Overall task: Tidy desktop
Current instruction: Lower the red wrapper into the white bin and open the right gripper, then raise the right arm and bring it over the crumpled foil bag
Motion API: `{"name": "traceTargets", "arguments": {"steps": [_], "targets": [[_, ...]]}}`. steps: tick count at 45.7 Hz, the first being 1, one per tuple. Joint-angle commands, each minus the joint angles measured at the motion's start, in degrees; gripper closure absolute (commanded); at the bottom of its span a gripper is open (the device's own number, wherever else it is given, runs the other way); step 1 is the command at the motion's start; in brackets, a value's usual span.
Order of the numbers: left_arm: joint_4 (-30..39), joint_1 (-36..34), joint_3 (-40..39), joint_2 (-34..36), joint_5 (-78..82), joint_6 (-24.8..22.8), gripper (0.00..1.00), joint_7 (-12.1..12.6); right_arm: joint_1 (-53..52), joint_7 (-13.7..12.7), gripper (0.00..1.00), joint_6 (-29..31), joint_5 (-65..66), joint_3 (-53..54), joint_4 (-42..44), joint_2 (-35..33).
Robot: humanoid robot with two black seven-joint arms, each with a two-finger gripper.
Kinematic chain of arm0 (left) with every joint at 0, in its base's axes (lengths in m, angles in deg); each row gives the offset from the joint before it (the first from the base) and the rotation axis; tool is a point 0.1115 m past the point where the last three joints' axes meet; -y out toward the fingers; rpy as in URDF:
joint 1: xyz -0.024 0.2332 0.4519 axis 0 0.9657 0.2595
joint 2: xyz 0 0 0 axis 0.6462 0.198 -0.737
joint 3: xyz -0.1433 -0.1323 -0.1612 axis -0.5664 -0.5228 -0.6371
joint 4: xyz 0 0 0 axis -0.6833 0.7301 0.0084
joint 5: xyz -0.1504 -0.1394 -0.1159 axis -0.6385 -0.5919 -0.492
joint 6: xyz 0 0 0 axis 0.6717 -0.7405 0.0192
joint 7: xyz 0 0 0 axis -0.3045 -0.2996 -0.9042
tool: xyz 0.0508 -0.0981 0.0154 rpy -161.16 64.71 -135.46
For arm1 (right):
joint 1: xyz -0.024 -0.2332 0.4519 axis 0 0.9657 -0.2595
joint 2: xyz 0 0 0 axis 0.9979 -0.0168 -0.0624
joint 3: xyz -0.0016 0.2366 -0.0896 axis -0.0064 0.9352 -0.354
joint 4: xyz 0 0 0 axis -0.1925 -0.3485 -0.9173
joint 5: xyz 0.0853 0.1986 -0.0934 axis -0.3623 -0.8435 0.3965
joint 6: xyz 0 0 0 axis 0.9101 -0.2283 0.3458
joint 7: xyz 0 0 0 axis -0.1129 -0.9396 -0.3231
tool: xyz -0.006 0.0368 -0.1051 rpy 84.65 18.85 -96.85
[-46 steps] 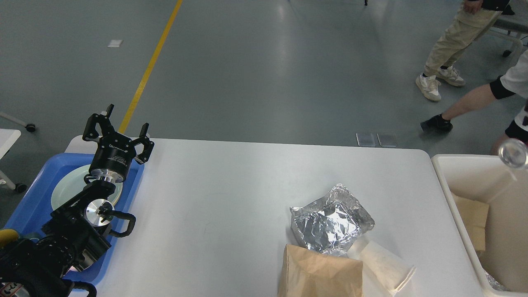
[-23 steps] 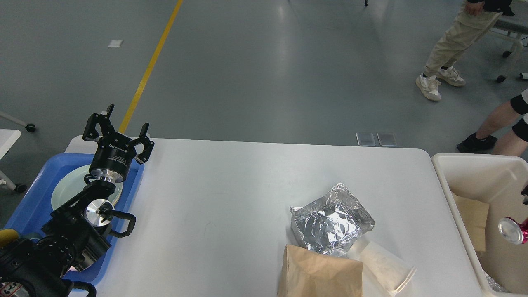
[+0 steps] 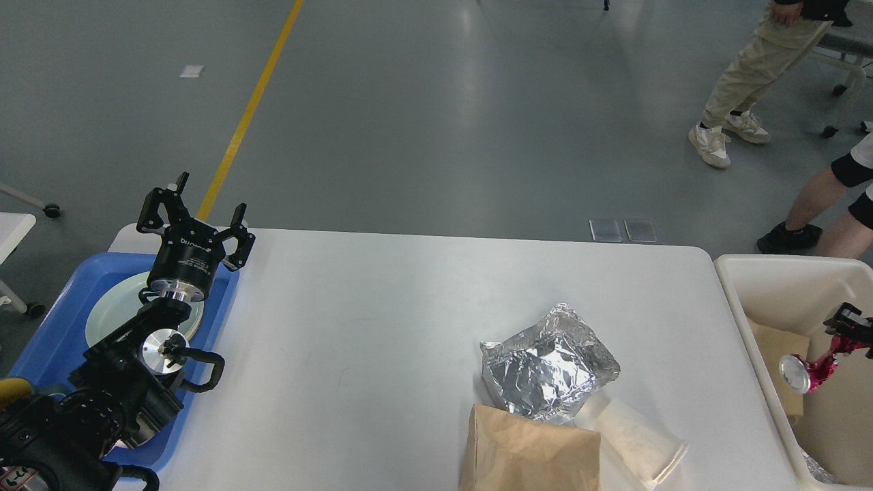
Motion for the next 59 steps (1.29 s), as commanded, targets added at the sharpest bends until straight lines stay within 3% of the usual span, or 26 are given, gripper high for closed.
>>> {"name": "traceTargets", "arguments": {"steps": [1, 3, 6, 7, 9, 23, 34, 44, 59], "targets": [[0.0, 0.0, 0.0, 0.0, 0.0, 0.0, 0.04, 0.0, 0.6, 0.0, 1.0, -1.4, 0.0, 1.0, 0.5, -0.1], [0.0, 0.0, 0.0, 0.0, 0.0, 0.0, 0.04, 0.0, 0.6, 0.0, 0.99, -2.5, -0.1, 1.1, 1.2, -0.1], [0.0, 0.0, 0.0, 0.0, 0.0, 0.0, 0.04, 0.0, 0.6, 0.0, 0.72, -4.3, -0.3, 1.1, 3.1, -0.3], [0.0, 0.0, 0.0, 0.0, 0.0, 0.0, 0.04, 0.0, 0.6, 0.0, 0.55, -5.8, -0.3, 1.1, 4.4, -0.3], [0.0, 0.0, 0.0, 0.0, 0.0, 0.0, 0.04, 0.0, 0.8, 0.0, 0.46, -6.7, -0.3, 1.2, 5.1, -0.4], [0.0, 0.0, 0.0, 0.0, 0.0, 0.0, 0.04, 0.0, 2.4, 0.0, 0.09, -7.2, -0.4, 1.1, 5.7, -0.7], [0.0, 0.0, 0.0, -0.1, 0.0, 0.0, 0.04, 0.0, 2.5, 0.0, 0.01, -7.0, -0.4, 1.2, 5.5, -0.6], [0.0, 0.0, 0.0, 0.0, 0.0, 0.0, 0.04, 0.0, 1.3, 0.0, 0.0, -6.1, -0.5, 0.7, 4.4, -0.4], [0.0, 0.0, 0.0, 0.0, 0.0, 0.0, 0.04, 0.0, -12.2, 0.1, 0.0, -2.9, -0.4, -8.5, 0.3, -2.6]]}}
